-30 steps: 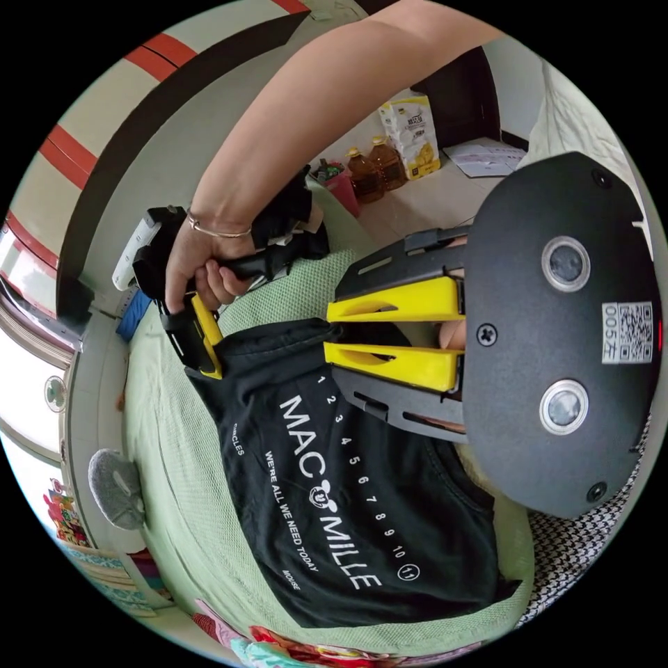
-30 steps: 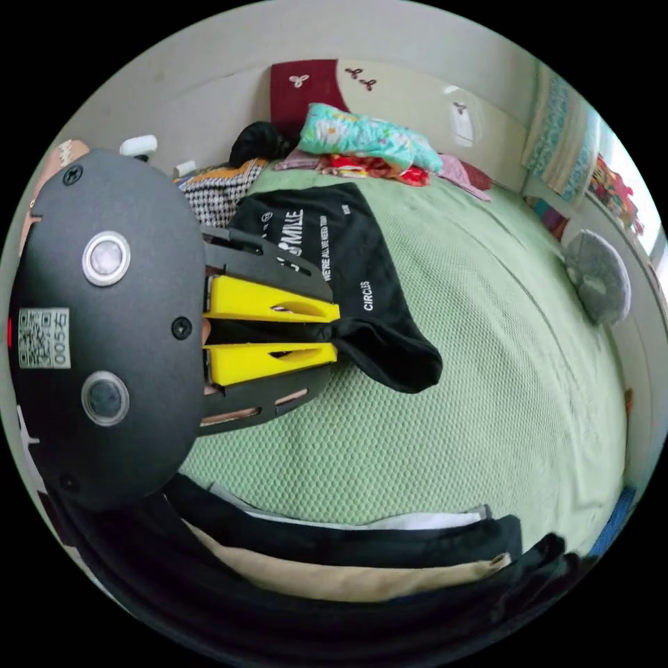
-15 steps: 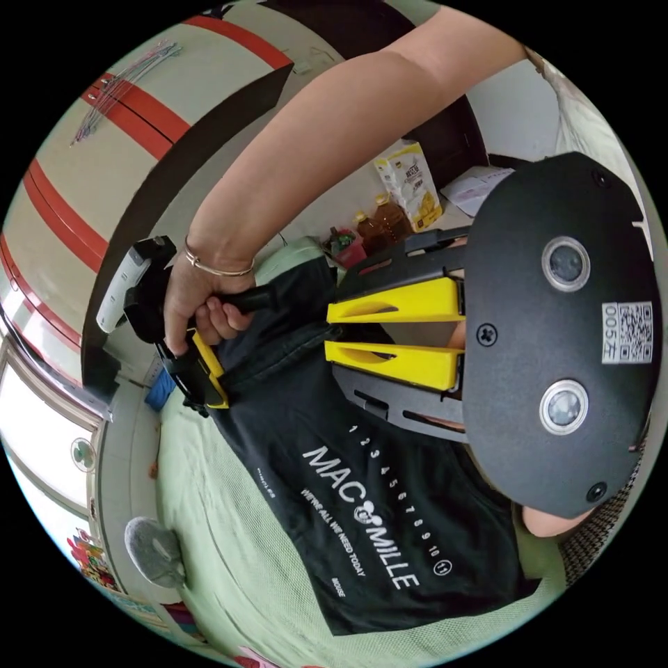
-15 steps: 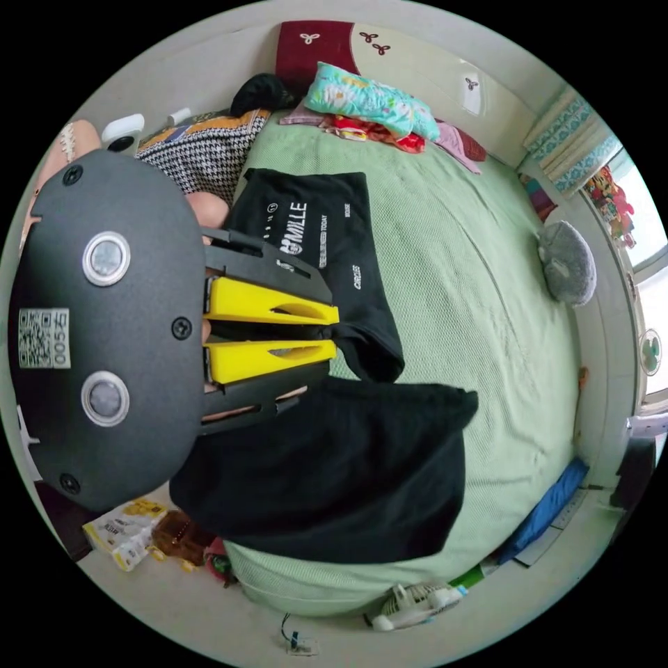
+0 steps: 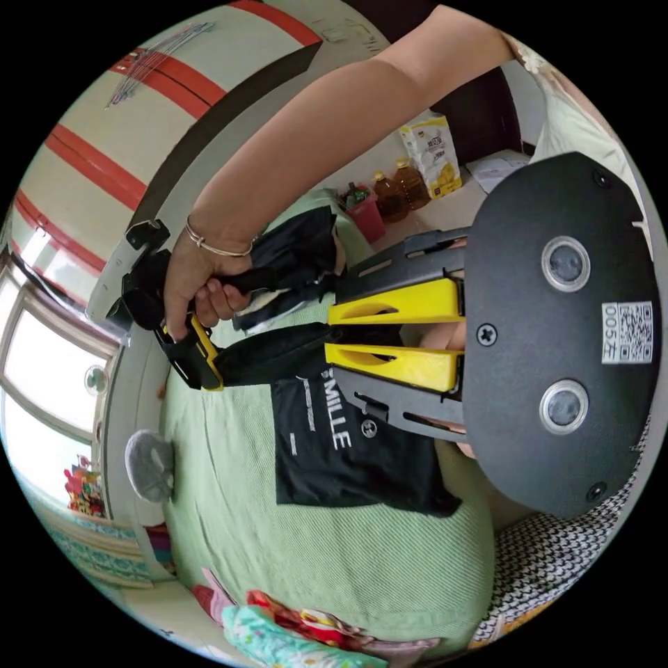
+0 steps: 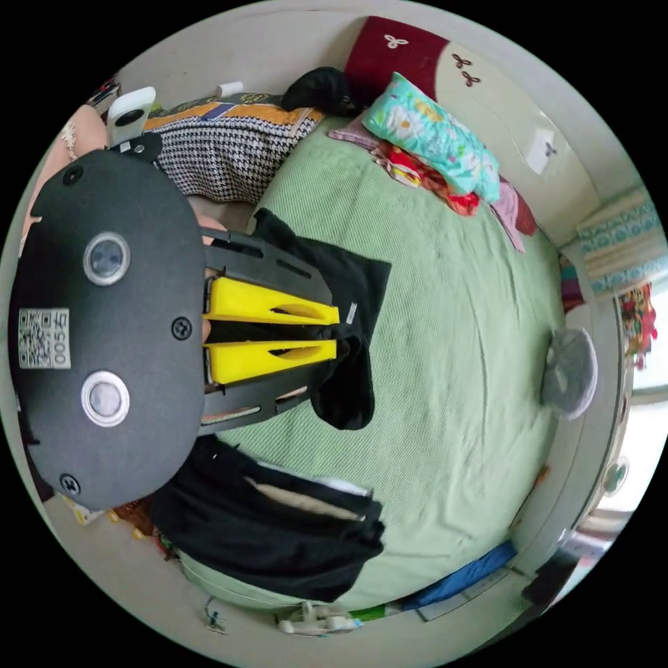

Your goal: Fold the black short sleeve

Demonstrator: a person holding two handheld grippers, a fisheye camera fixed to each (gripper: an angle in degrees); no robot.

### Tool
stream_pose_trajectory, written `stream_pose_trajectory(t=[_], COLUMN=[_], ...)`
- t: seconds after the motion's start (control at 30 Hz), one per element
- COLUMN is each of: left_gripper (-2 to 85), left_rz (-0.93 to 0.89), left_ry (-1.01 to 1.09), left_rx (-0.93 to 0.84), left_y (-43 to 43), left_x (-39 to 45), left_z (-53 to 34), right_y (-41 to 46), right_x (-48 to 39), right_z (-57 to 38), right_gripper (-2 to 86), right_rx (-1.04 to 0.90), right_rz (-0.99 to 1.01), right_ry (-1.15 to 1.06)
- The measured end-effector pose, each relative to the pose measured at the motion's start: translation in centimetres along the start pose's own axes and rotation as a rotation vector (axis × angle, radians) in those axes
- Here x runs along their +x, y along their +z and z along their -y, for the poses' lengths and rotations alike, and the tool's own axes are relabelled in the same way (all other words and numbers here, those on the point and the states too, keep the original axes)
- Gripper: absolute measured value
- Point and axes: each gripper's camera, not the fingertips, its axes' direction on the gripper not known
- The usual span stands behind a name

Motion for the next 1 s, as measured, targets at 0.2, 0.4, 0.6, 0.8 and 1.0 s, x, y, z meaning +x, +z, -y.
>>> stream_pose_trajectory(t=[0.2, 0.4, 0.6, 0.8, 1.0], left_gripper=[5.9, 5.0, 4.4, 0.2, -0.3], left_rz=[0.15, 0.273, 0.23, 0.241, 0.319], left_ry=[-0.169, -0.338, -0.298, -0.251, -0.283], left_rx=[-0.04, -0.101, -0.065, -0.117, -0.264], left_y=[-1.8, -2.1, -1.4, 3.5, 6.6], left_x=[-8.3, -15.0, -16.1, -17.2, -19.8], left_z=[-2.9, -6.3, -5.7, -3.1, -3.7], right_y=[7.5, 11.6, 6.6, 9.5, 14.8], right_x=[-11.7, -17.4, -14.0, -9.9, -8.5], right_z=[4.6, 4.3, -2.3, -10.9, -16.3], right_gripper=[4.2, 7.5, 7.6, 4.8, 5.8], right_rx=[-0.086, -0.057, 0.126, 0.005, -0.094], right_rz=[0.049, 0.056, 0.051, 0.04, -0.025], right_ry=[-0.088, -0.155, -0.308, -0.315, -0.266])
